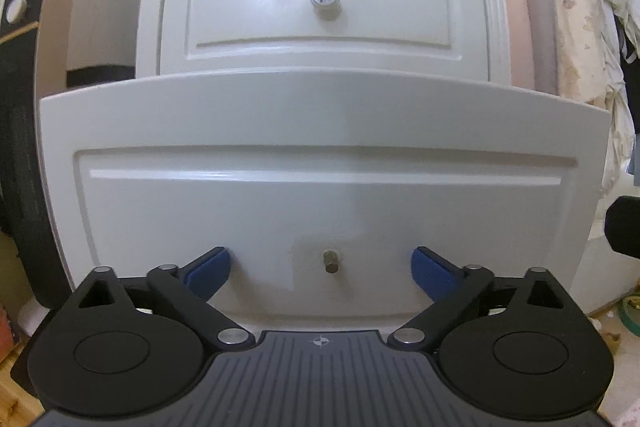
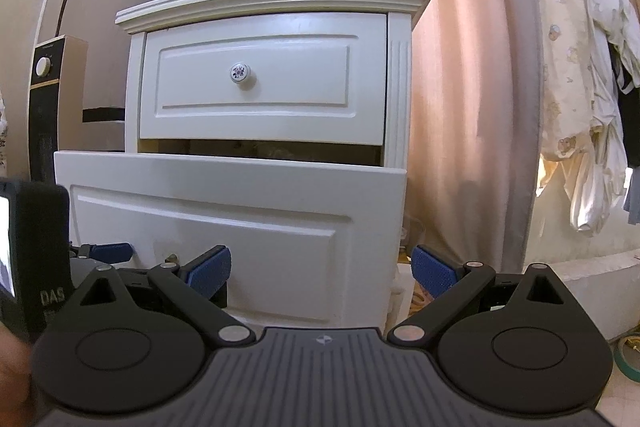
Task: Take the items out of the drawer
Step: 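Move the left tool to the open drawer's metal knob and close on it, then push the lower drawer shut by its knob with the left tool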
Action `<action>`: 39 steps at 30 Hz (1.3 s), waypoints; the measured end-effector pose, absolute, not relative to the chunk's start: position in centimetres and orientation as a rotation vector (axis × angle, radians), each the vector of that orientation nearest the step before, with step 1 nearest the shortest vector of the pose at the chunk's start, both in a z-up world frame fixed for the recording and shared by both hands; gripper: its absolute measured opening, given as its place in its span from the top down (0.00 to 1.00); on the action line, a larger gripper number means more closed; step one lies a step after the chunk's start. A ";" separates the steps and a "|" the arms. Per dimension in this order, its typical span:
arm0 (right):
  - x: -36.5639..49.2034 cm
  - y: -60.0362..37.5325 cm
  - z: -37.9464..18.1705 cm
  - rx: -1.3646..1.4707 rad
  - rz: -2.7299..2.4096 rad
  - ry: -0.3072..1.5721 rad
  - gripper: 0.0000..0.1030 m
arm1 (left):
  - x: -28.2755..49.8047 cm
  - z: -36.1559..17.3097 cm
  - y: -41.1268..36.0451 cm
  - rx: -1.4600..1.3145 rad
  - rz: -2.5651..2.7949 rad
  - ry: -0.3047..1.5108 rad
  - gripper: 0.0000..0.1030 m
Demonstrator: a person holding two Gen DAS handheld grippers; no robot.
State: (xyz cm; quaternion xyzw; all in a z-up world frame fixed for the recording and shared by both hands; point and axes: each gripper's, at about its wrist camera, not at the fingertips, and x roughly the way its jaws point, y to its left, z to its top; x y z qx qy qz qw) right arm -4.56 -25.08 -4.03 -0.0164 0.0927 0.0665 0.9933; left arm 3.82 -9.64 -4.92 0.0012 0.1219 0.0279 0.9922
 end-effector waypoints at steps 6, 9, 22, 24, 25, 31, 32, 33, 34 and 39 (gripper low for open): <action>-4.3 -24.8 -4.4 -0.048 0.142 0.207 0.00 | 3.5 -4.6 -9.6 0.018 0.043 0.245 0.54; -4.4 -24.7 -4.4 -0.054 0.143 0.205 0.00 | 3.8 -4.3 -9.2 -0.005 0.040 0.270 0.61; -4.4 -24.6 -4.3 -0.055 0.148 0.212 0.00 | 3.9 -4.5 -9.1 -0.023 0.011 0.223 0.96; -4.5 -24.7 -4.3 -0.053 0.150 0.211 0.00 | 3.9 -4.5 -9.2 -0.012 0.016 0.220 0.97; -4.5 -24.7 -4.3 -0.053 0.150 0.210 0.00 | 3.9 -4.6 -9.3 -0.006 0.019 0.219 0.97; -4.6 -24.8 -4.2 -0.050 0.155 0.208 0.00 | 4.0 -4.3 -9.7 -0.015 0.040 0.233 0.96; -4.6 -24.8 -4.2 -0.049 0.156 0.207 0.00 | 4.1 -4.3 -9.8 -0.016 0.045 0.235 0.96; -4.6 -24.8 -4.2 -0.047 0.157 0.206 0.00 | 4.2 -4.2 -9.8 -0.019 0.047 0.236 0.97; -4.6 -24.9 -4.2 -0.046 0.157 0.204 0.00 | 4.4 -4.2 -9.8 -0.020 0.049 0.235 0.96; -4.6 -24.9 -4.2 -0.041 0.160 0.210 0.00 | 5.6 -4.1 -9.6 -0.020 0.048 0.240 0.96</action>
